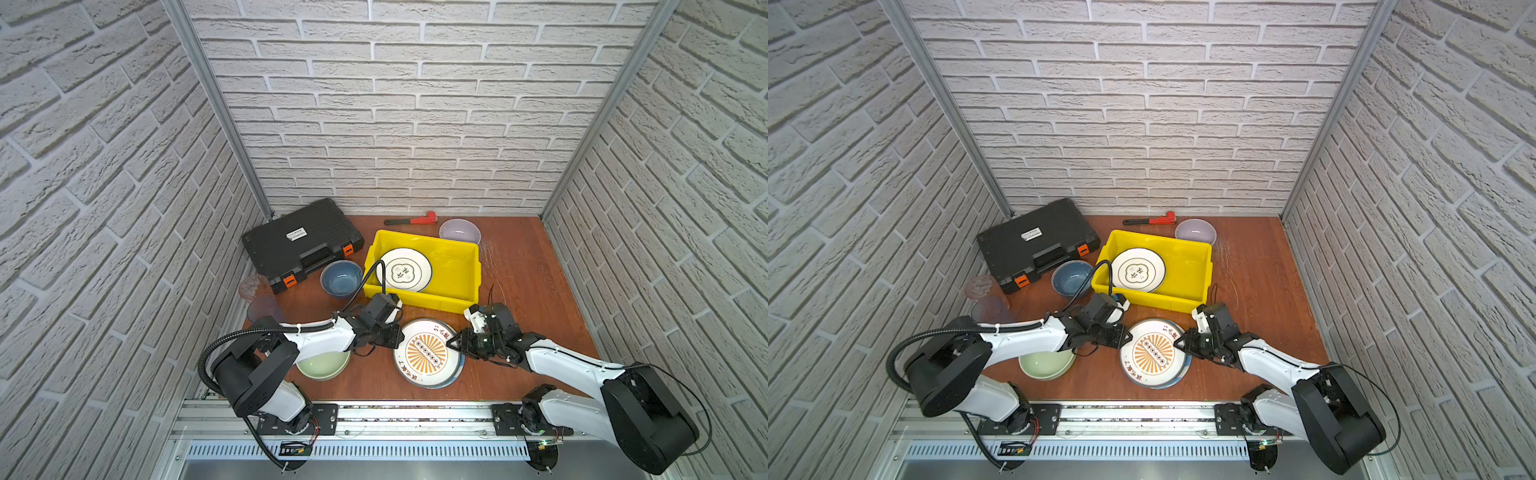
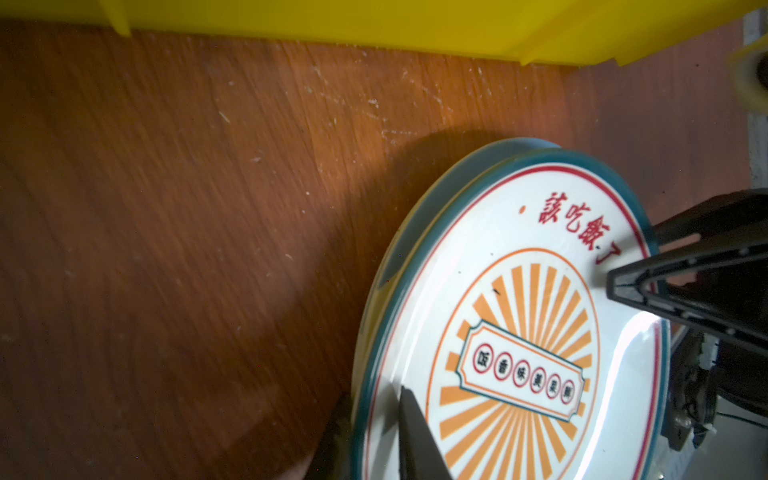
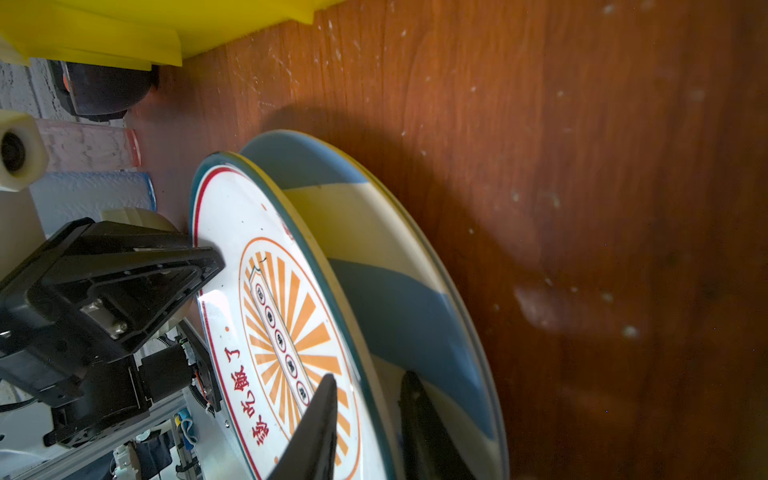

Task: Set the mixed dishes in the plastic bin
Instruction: 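Grip the rim of the orange-sunburst plate with both grippers, then tilt the orange-sunburst plates up with the right gripper while the left holds the striped plate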

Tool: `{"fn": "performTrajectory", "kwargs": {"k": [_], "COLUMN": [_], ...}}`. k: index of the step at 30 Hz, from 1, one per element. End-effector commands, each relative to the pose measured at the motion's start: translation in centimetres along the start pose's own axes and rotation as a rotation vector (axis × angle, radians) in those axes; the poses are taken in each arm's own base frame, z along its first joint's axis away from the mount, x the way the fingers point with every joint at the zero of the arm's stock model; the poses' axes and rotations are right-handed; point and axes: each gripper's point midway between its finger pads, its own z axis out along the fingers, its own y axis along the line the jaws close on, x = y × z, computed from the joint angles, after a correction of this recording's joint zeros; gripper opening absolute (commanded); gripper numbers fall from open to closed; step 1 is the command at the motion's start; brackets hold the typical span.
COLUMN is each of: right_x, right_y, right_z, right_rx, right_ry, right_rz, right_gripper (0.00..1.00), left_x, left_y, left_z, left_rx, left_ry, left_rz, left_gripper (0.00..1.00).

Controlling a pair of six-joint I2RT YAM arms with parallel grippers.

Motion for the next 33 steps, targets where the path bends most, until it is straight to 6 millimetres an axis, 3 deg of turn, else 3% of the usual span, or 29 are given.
{"fn": "performTrajectory", "kwargs": {"k": [1,6,15,33], "right_x": [-0.4,-0.5,-0.5,-1.7], "right_y": [1.5,2.0,2.3,5.5], "right_z": [0.5,0.5,-0.8,-5.1], "right_rx": [-0.04,-0.047,-0.024,0.002], "right_ry": [-0.002,-0.002,-0.031,-0.089], "right_rz": [-0.039,-0.05,-0.068,-0.165], "right_gripper": [0.27,0.13,0.07,0.06], "left_x": [3.5,3.4,2.7,-1.3], "left_y": [2.3,2.4,2.0,-0.4], "left_z": [0.8,0.7,0.1,-5.7], "left_rx": [-0.076,-0.081,-0.085,-0.115], "left_ry": [0.109,0.104,0.097,-0.003], "left_rz": [-0.013,-0.013,-0.002,0.095], "left_gripper": [0.2,0.2,0.24,0.57]}}
